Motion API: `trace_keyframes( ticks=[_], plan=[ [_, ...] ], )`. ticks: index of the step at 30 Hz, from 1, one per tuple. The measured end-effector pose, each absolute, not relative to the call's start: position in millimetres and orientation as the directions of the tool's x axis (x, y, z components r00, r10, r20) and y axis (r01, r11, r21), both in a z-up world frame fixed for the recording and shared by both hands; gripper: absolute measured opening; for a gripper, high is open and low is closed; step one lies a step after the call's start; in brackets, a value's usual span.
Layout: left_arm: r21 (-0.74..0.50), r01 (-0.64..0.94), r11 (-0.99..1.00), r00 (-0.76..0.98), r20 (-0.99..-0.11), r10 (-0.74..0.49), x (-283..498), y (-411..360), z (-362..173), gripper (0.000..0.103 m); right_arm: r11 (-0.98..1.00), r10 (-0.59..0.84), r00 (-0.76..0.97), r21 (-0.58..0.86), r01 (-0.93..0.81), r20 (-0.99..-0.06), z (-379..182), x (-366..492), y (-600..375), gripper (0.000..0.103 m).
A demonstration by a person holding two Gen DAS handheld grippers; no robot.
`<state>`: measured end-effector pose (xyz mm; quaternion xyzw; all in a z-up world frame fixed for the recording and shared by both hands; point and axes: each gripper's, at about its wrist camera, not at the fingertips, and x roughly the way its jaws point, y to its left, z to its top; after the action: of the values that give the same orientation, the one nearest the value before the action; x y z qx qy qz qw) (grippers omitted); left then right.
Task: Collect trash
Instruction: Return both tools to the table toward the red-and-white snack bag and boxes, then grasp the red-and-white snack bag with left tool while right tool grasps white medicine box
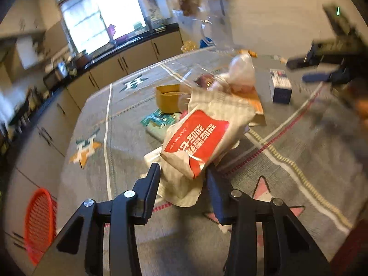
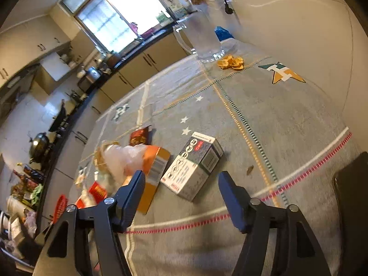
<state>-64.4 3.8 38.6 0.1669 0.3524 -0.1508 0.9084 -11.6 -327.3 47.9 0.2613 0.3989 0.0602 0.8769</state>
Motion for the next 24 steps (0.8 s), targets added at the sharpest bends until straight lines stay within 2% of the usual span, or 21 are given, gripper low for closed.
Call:
trace_keyframes(
  ticks=[8,13,14,17,19,24],
  plan=[
    [0.010,0.367,0.930,0.683,-0.682,-0.261,-78,44,49,0.039,0.895,0.223,0.632,0.413,0.169,-0.742,36,22,-311,0.071],
    [-0.019,0.356,0.934,0.666,-0.696,-0.268,-82,55,44,0.040,0.917,0.198,0.602,0.363,0.164,-0.774,28,27,-303,0.071],
    [-0.012,0.352,0.936,0.665,-0.700,-0.260,-83,55,42,0.040,0.921,0.192,0.600,0.354,0.164,-0.777,27,26,-303,0.063],
    [-0.004,0.356,0.934,0.659,-0.708,-0.254,-86,56,40,0.049,0.921,0.214,0.600,0.364,0.138,-0.770,27,21,-304,0.053],
    [0.004,0.348,0.938,0.668,-0.703,-0.244,-87,57,41,0.061,0.927,0.206,0.599,0.350,0.132,-0.774,30,16,-305,0.051],
    [-0.004,0.364,0.931,0.670,-0.693,-0.265,-84,56,49,0.070,0.918,0.236,0.602,0.378,0.119,-0.763,29,5,-312,0.047]
  ],
)
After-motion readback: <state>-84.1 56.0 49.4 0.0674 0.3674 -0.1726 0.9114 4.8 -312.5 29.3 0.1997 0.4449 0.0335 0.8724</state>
